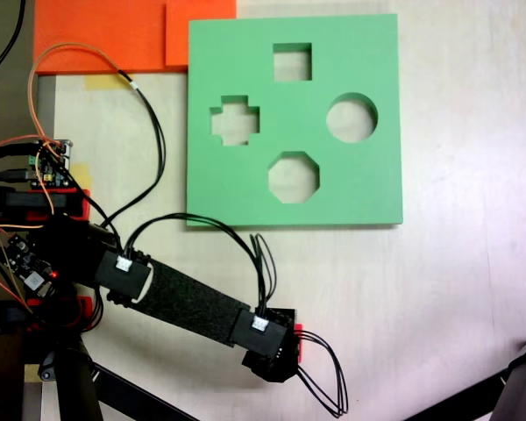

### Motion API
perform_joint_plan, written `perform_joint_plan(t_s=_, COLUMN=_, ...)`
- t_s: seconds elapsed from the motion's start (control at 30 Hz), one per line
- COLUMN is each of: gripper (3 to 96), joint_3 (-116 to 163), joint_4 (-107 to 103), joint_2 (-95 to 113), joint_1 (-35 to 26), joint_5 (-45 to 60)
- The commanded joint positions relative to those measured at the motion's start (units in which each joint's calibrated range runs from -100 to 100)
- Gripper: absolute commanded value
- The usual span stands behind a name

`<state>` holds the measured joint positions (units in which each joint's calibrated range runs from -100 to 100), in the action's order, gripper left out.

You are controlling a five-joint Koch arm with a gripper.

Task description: Put the square block into the corresponding hole

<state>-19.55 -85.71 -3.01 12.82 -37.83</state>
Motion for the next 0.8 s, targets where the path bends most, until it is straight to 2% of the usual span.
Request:
perform_joint_plan(t_s=0.03, gripper=46.8, joint_3=0.5, joint_4=0.2, joint_2=-0.1, joint_1=0.0, joint_5=0.6)
perform_joint_plan(t_s=0.1, gripper=45.6, joint_3=1.4, joint_4=-0.5, joint_2=0.1, joint_1=0.0, joint_5=0.6)
perform_joint_plan(t_s=0.23, gripper=37.4, joint_3=3.3, joint_4=-1.9, joint_2=1.1, joint_1=0.1, joint_5=0.5)
perform_joint_plan(t_s=0.37, gripper=17.7, joint_3=4.2, joint_4=-4.3, joint_2=3.4, joint_1=0.8, joint_5=0.4)
perform_joint_plan(t_s=0.63, gripper=16.7, joint_3=4.3, joint_4=-12.3, joint_2=20.0, joint_1=0.1, joint_5=-2.8)
perform_joint_plan(t_s=0.8, gripper=16.7, joint_3=3.1, joint_4=-14.3, joint_2=35.7, joint_1=-3.8, joint_5=-8.7)
